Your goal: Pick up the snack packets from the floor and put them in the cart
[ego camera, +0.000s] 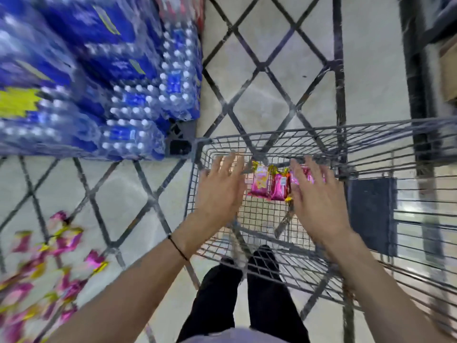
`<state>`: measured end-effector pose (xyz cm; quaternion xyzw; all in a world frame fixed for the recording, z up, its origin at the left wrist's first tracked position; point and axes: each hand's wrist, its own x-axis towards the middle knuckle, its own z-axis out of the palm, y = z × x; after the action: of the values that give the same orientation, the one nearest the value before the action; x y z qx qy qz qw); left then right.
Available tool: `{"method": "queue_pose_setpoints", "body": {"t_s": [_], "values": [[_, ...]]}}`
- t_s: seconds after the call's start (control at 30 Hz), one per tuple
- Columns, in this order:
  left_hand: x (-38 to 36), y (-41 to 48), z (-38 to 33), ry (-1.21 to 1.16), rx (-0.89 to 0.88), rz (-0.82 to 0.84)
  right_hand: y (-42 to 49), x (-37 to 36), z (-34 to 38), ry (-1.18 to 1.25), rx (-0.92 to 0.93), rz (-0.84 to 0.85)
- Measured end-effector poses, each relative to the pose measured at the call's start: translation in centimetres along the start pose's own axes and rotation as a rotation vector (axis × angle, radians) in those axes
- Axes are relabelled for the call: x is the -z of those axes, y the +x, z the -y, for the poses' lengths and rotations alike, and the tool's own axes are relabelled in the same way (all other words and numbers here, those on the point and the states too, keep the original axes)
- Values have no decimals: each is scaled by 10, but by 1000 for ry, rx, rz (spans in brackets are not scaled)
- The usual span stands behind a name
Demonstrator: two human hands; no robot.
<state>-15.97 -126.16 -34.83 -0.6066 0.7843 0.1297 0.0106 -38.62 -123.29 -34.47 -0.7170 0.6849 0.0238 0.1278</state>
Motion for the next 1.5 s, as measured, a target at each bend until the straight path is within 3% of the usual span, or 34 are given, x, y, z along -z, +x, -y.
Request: {"method": "queue_pose_setpoints", "body": {"t_s": [0.3,0.5,0.7,1.1,1.5], "values": [[123,-96,17,-22,50,-261,-62,100,92,41,31,-127],[148,-151,37,-83,127,-394,-88,135,146,58,89,-239],[154,-193,58,-89,230,-419,-95,144,197,29,184,-199],[126,-295,56,11,791,-511,-102,134,283,-36,742,-66],[108,-426,30,79,1266,-562,-193,103,371,9,1250,43]]}}
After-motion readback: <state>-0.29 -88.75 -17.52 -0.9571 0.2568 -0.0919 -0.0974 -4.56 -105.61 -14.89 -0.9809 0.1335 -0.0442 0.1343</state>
